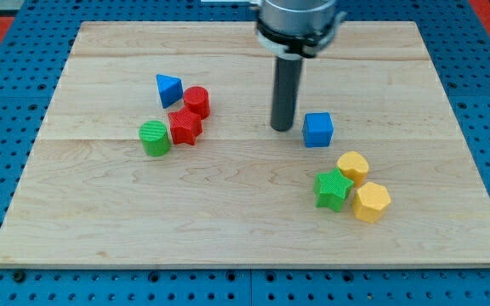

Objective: Move the blue cube close to the yellow heart

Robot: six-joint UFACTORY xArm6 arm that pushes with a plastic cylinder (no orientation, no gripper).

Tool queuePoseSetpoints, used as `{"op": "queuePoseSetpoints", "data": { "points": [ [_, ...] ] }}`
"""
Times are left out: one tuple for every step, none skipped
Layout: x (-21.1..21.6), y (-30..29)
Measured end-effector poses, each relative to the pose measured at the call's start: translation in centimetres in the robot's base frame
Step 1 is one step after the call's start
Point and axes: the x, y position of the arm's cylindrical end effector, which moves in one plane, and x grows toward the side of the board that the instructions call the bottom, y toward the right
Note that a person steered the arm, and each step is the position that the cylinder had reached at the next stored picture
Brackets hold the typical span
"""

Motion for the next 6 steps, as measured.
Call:
{"op": "queuePoseSetpoints", "data": {
  "points": [
    [-2.2, -1.4],
    [0.2, -0.7],
    [5.1, -1.7],
    [4.8, -1.3],
    [-0.7, -2.8],
    [-1.9, 3.6]
  ]
}}
